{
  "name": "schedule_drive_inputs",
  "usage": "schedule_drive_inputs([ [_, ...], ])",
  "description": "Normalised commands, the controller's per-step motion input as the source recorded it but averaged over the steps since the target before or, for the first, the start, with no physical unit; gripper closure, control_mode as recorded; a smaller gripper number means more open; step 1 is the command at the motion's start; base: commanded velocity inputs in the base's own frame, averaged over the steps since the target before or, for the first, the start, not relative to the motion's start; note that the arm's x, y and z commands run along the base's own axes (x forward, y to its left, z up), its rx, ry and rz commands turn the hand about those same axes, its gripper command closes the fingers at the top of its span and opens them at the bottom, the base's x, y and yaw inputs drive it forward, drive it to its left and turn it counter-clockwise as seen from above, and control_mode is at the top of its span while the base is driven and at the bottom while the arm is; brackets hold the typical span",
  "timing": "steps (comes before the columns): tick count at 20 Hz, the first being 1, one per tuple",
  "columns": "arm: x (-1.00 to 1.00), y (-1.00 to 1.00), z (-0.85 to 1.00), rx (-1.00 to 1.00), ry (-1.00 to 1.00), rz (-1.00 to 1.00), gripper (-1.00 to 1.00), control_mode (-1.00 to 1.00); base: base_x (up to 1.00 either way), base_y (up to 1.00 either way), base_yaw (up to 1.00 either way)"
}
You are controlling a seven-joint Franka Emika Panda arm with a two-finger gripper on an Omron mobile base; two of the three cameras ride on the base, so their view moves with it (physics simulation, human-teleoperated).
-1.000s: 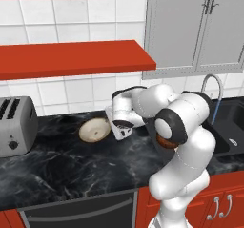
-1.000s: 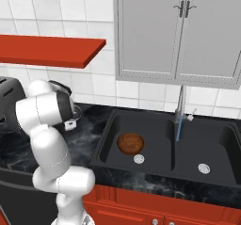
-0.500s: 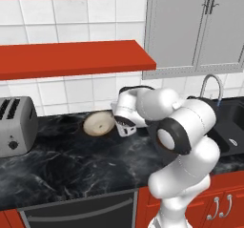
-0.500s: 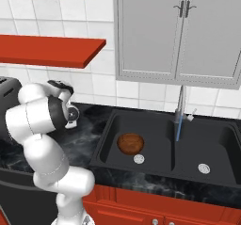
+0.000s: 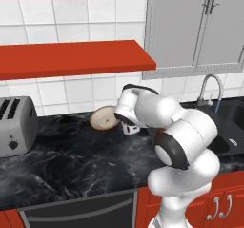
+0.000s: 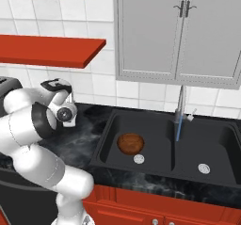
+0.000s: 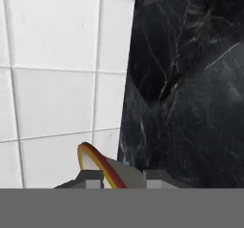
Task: Rinse each bowl for a few seconds and place them down in the sink or on the counter.
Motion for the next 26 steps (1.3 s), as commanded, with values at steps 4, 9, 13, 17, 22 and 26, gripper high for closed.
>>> schedule_drive_inputs([
  [4,-0.20,-0.40,0.22,0.00,0.00,-0.20,1.00,-1.00,0.00,0.00,0.00],
  [9,-0.20,-0.40,0.24,0.00,0.00,-0.20,1.00,-1.00,0.00,0.00,0.00],
  [13,-0.20,-0.37,0.23,0.00,0.00,-0.20,1.00,-1.00,0.00,0.00,0.00],
  [17,-0.17,-0.38,0.26,0.00,0.00,-0.21,1.00,-1.00,0.00,0.00,0.00],
  [22,-0.16,-0.41,0.28,0.04,0.02,-0.21,1.00,-1.00,0.00,0.00,0.00],
  [26,-0.20,-0.48,0.26,0.07,0.04,-0.21,1.00,-1.00,0.00,0.00,0.00],
])
